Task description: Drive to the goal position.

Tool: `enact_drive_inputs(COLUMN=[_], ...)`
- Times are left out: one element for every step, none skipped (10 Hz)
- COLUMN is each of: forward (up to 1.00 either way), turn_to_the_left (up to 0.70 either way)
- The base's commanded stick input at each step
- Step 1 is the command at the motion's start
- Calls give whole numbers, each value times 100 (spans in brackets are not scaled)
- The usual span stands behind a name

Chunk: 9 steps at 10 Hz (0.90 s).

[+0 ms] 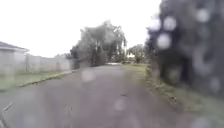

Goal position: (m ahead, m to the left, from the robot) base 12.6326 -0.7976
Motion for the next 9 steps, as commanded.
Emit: enact_drive_inputs(forward=[100,100,100,100,100,100,100,100,100], turn_to_the_left=[0,0,0,0,0,0,0,0,0])
